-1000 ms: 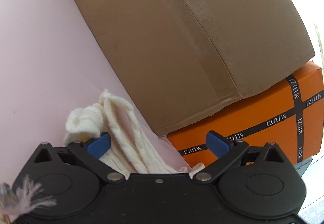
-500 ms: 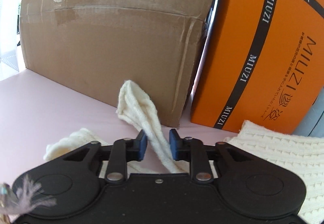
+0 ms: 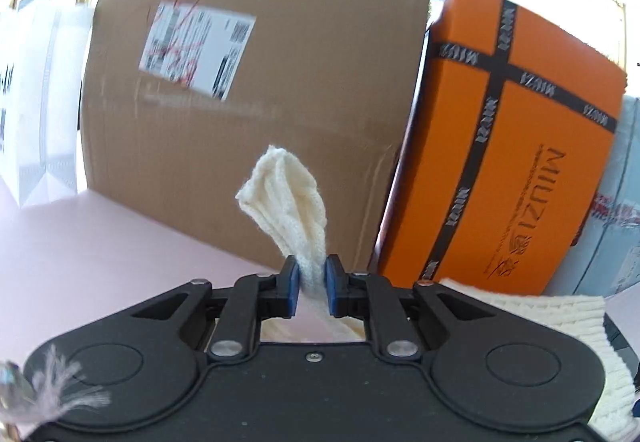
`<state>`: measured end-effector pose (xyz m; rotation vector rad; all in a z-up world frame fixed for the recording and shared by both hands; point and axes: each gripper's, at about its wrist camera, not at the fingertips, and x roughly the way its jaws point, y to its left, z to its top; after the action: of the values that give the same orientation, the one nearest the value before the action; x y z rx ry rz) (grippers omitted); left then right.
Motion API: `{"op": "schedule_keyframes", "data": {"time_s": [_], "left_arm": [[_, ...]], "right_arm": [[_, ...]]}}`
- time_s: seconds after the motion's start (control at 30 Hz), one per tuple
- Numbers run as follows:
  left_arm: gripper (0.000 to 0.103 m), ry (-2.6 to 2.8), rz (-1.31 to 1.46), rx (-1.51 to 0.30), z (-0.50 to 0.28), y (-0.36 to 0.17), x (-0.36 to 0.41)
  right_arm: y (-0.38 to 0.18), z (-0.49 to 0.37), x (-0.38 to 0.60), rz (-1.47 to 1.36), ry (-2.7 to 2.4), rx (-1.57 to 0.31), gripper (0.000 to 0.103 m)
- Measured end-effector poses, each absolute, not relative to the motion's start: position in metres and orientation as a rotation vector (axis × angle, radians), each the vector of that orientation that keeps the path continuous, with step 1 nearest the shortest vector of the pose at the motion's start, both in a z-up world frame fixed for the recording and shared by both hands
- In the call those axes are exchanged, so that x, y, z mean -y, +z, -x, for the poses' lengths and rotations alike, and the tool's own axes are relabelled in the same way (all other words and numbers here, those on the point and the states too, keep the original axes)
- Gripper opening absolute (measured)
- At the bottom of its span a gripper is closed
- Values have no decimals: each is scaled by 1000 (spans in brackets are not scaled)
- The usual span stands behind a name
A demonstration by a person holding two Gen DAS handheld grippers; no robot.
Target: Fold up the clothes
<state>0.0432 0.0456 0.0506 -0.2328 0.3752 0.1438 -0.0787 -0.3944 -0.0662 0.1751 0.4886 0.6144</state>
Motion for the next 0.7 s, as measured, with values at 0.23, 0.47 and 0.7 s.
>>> {"op": "schedule_keyframes", "data": {"time_s": [0.23,0.47,0.7], "left_arm": [[31,196,279,-469,-52,30,-66],[95,381,499,-349,-20,40,-95],[98,302,846,-438,-24,16,-127]], "right_arm": [[-67,77,394,-176,608,-499,101],[-68,77,394,-178,604,-509,101],[-69,75,394,-180,604,-517,102]]}}
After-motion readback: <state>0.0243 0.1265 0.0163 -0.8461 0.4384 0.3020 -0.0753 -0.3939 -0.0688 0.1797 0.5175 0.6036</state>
